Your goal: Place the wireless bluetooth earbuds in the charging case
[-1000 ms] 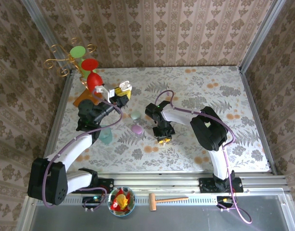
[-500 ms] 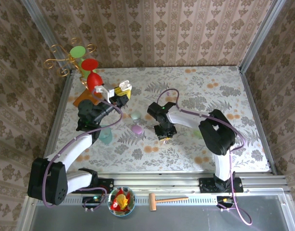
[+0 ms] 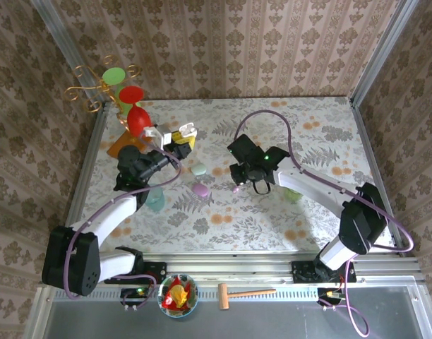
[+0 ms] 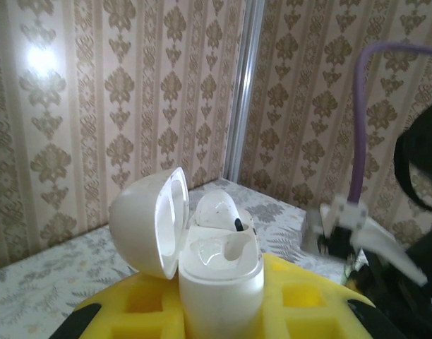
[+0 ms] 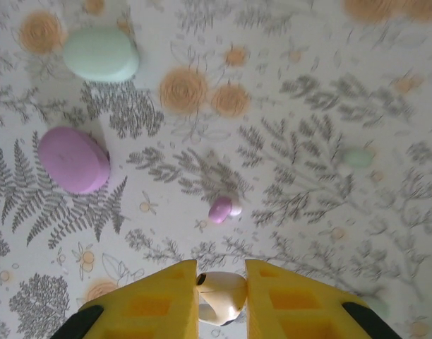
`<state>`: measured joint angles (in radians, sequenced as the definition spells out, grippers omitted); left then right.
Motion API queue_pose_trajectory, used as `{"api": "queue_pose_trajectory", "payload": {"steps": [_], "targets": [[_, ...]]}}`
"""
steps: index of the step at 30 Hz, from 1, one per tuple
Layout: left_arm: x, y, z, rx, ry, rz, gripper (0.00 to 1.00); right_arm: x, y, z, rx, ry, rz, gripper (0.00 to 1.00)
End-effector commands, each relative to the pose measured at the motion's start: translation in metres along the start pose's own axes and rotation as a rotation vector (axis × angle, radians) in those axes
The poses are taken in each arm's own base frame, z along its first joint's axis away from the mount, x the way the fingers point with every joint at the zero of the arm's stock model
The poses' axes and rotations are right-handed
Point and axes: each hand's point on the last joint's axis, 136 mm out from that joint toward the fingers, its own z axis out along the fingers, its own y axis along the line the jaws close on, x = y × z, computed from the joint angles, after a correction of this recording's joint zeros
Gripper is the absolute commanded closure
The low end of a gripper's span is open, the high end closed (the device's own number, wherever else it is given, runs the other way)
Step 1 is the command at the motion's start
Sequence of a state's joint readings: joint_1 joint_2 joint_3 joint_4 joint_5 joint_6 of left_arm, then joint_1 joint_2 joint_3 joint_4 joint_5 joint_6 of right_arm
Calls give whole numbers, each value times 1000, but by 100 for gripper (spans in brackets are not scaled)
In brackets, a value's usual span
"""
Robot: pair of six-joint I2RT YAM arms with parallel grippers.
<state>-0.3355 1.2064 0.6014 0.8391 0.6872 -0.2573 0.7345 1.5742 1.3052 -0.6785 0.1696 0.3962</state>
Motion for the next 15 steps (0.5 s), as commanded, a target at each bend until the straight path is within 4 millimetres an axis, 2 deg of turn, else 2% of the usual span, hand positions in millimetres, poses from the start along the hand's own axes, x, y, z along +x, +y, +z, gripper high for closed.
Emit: {"api": "queue_pose_trajectory", "payload": {"steps": [1, 3, 9, 15], "targets": [[29, -9, 0, 42, 85, -71, 100, -41, 3, -37, 23, -171, -78, 80], [37, -11, 2, 59, 114, -97, 100, -53, 8, -49, 20, -221, -104, 81], [46, -20, 8, 102, 140, -124, 100, -88, 32, -78, -22, -351, -192, 81], [52, -27, 10, 131, 189, -114, 100, -116, 59, -99, -78, -424, -272, 82]]}}
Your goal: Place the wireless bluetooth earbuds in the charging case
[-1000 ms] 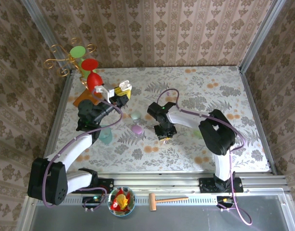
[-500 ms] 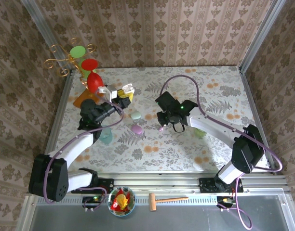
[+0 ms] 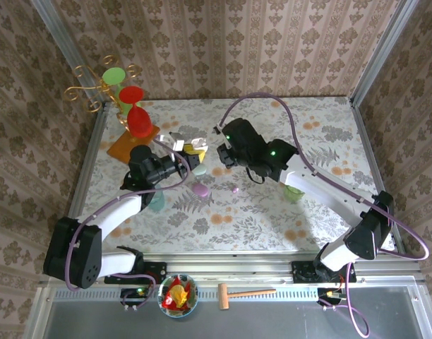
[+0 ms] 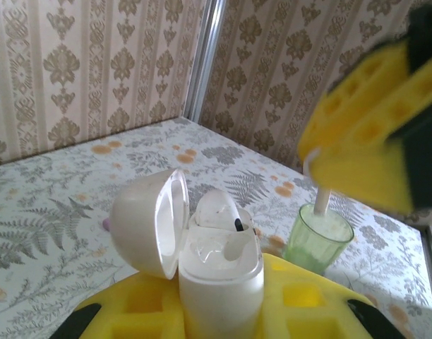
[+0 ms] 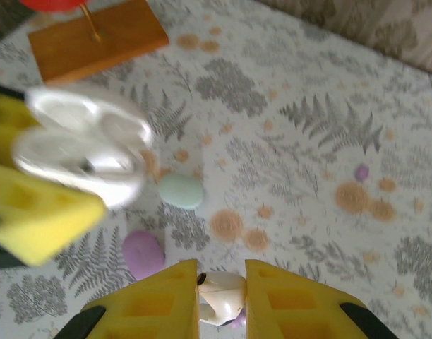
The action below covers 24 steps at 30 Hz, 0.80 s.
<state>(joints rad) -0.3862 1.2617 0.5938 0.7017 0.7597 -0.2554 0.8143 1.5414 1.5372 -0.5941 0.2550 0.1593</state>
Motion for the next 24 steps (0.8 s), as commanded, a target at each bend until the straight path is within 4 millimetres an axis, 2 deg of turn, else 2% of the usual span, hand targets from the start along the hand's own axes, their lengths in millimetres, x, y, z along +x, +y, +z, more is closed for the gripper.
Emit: {"api": "queue_pose_trajectory", "payload": {"steps": [1, 8, 12, 24], "targets": [[-1, -9, 3, 40, 24, 25, 100, -31, 10, -4, -22, -76, -56, 82], [-3, -14, 7, 74, 23, 40, 100, -52, 29, 4, -100, -107, -70, 82], [-4, -20, 8, 104, 24, 51, 100, -52, 36, 10, -118, -101, -81, 82], [-7, -18, 9, 93, 13, 50, 100, -46, 53, 18, -159, -75, -95, 82]]}}
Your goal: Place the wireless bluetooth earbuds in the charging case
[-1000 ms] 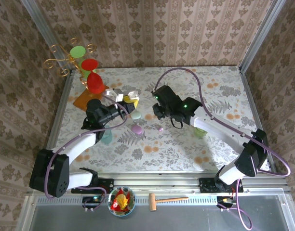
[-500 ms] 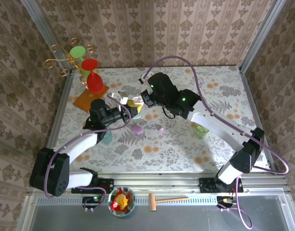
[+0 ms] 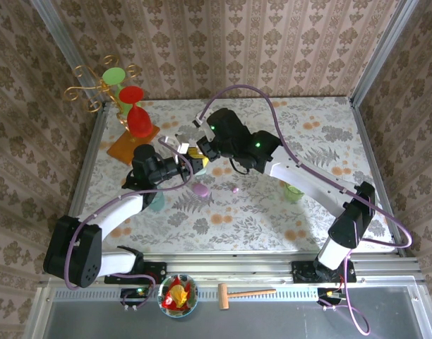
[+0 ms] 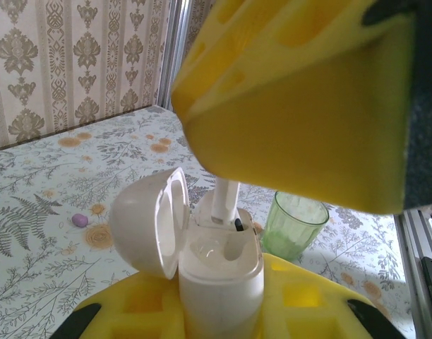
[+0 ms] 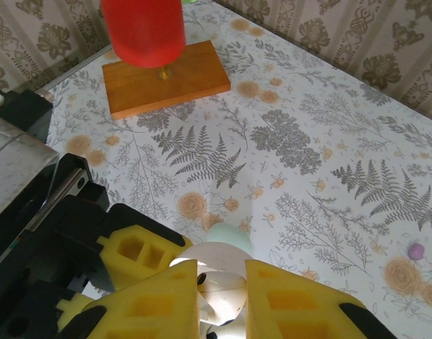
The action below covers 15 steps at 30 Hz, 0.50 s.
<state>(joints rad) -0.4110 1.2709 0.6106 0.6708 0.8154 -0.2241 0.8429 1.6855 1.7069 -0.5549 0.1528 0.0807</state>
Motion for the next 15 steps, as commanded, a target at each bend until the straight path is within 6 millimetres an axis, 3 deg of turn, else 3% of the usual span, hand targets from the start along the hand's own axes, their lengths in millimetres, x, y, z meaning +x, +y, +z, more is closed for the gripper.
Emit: {"api": "queue_pose_trajectory", "payload": {"steps": [1, 15], "targets": [[-14, -2, 3, 13, -20, 36, 100, -9, 10, 1, -29, -20, -17, 82], [-12, 0, 2, 0, -19, 37, 100, 6, -1, 3, 60, 29, -67, 82]]}}
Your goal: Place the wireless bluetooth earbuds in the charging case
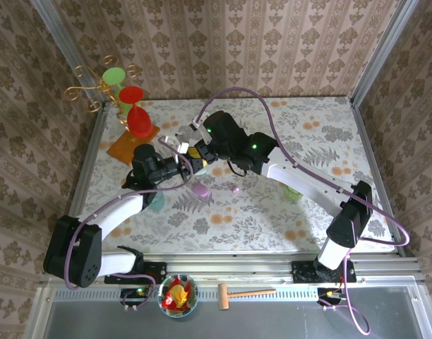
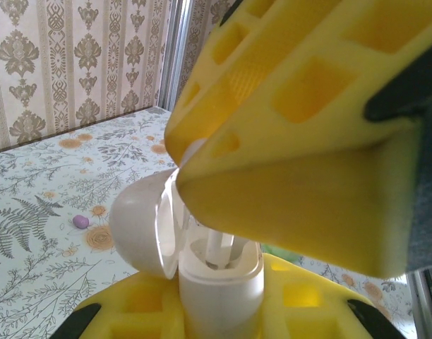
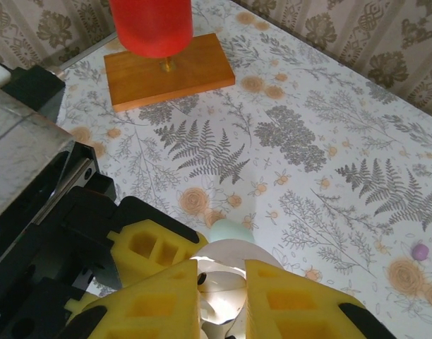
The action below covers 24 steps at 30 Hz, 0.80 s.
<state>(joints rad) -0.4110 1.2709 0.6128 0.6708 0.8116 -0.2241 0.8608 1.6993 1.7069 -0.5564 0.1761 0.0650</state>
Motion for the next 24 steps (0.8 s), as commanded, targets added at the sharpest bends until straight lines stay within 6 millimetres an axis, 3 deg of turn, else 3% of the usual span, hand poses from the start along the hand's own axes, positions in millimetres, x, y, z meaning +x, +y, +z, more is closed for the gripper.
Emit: {"api": "queue_pose_trajectory", "payload": {"steps": [1, 8, 15, 24], "targets": [[-11, 0, 2, 2, -18, 36, 100, 3, -8, -2, 57, 21, -41, 82], [-10, -1, 1, 3, -22, 56, 100, 4, -10, -6, 62, 34, -48, 82], [-13, -2, 0, 0, -33, 79, 100, 12, 1, -8, -6, 67, -48, 82], [-20, -10, -1, 31, -58, 114, 100, 19, -1, 1, 13, 99, -49, 77]]}}
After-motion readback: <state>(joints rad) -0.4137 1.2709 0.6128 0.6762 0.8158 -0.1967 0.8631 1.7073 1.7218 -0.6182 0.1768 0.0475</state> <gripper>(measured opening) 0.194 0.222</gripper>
